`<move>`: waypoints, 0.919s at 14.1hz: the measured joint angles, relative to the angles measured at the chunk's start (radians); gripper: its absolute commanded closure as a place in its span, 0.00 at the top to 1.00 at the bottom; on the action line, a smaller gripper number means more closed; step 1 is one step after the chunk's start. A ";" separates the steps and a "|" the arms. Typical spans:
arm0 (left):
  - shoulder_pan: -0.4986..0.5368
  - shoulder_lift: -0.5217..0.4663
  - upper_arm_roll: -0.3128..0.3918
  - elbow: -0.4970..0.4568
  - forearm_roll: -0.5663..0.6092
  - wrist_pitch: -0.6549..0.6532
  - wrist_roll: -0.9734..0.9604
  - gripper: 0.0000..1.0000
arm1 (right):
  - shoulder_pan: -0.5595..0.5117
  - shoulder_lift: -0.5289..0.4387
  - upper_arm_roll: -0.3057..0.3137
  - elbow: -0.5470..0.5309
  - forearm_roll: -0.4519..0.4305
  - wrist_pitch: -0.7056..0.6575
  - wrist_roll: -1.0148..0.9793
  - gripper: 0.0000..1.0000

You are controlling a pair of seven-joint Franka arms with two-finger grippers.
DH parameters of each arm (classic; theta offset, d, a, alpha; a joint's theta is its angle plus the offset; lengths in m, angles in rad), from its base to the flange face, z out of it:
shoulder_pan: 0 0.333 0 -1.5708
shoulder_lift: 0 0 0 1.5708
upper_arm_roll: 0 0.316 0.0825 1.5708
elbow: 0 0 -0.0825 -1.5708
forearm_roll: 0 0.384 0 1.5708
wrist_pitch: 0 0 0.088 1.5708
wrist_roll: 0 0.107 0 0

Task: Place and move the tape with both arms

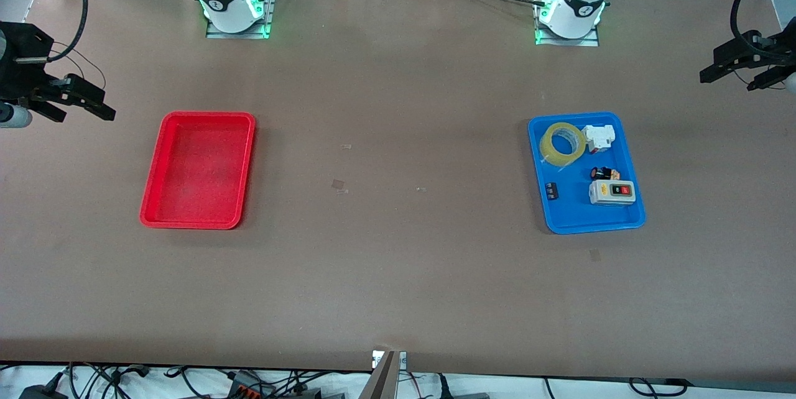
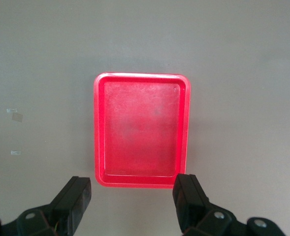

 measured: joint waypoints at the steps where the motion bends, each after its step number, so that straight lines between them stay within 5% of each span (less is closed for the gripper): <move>1: 0.000 0.000 0.000 -0.001 0.000 0.000 0.000 1.00 | 0.000 0.000 -0.001 0.000 0.000 -0.001 0.000 1.00; 13: -0.002 -0.001 -0.002 -0.018 0.000 0.002 0.000 1.00 | -0.002 -0.001 -0.003 0.000 0.000 -0.002 -0.003 1.00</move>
